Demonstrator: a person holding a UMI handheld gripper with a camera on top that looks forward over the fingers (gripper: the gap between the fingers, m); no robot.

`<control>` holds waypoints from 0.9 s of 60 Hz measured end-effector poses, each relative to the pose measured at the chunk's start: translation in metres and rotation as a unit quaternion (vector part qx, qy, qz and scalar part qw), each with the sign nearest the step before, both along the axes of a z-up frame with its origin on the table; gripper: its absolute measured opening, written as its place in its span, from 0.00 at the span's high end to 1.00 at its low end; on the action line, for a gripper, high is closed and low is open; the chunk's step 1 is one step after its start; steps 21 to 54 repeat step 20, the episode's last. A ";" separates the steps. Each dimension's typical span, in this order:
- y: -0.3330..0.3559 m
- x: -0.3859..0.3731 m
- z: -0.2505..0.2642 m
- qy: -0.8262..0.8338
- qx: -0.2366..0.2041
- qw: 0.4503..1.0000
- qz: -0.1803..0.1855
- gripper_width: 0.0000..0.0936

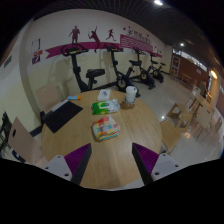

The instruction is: Fold towel

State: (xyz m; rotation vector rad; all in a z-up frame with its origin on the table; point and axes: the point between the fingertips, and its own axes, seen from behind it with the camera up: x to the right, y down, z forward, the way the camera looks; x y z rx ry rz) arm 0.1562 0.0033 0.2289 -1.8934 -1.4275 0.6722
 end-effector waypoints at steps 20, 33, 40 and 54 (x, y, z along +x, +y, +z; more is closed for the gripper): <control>-0.015 0.000 0.004 0.011 -0.016 1.000 -0.001 0.08; -0.015 0.000 0.004 0.011 -0.016 1.000 -0.001 0.08; -0.015 0.000 0.004 0.011 -0.016 1.000 -0.001 0.08; -0.015 0.000 0.004 0.011 -0.016 1.000 -0.001 0.08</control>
